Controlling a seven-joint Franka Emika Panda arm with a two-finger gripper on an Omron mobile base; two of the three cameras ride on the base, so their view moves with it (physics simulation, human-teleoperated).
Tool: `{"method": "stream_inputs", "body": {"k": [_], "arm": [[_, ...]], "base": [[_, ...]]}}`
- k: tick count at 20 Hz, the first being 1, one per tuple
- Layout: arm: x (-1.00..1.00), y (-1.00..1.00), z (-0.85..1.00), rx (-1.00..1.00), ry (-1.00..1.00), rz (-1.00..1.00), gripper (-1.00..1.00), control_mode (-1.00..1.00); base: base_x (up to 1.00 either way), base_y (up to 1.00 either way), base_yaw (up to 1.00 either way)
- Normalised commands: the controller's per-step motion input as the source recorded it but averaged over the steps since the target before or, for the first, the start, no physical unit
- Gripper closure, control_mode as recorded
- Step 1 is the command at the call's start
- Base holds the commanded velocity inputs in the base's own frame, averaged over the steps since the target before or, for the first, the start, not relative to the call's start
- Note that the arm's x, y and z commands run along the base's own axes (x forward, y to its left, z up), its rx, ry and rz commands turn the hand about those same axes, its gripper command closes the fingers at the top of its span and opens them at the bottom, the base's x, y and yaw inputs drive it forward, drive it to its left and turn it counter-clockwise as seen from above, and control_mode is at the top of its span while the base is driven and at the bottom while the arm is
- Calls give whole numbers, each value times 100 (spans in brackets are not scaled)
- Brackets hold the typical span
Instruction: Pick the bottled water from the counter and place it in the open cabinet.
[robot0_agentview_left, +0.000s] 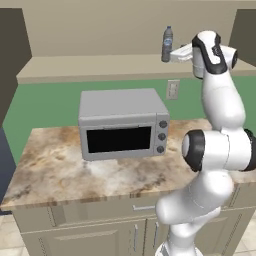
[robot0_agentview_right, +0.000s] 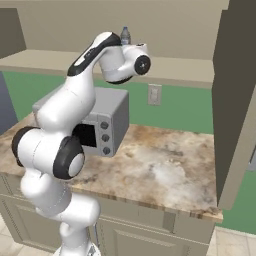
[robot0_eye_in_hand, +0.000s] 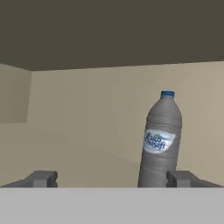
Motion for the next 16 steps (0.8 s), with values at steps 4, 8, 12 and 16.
{"method": "stream_inputs", "body": {"k": [4,8,12,16], "arm": [[-85,9,9,-7,-3,-12,-100,-100],[-82,19,6,-9,-3,-11,-100,-100],[-86,23,1,-9,-4,-10,-100,-100],[-90,28,0,-8,-4,-9,-100,-100]], "base": [[0,0,0],[0,0,0],[0,0,0],[0,0,0]]}}
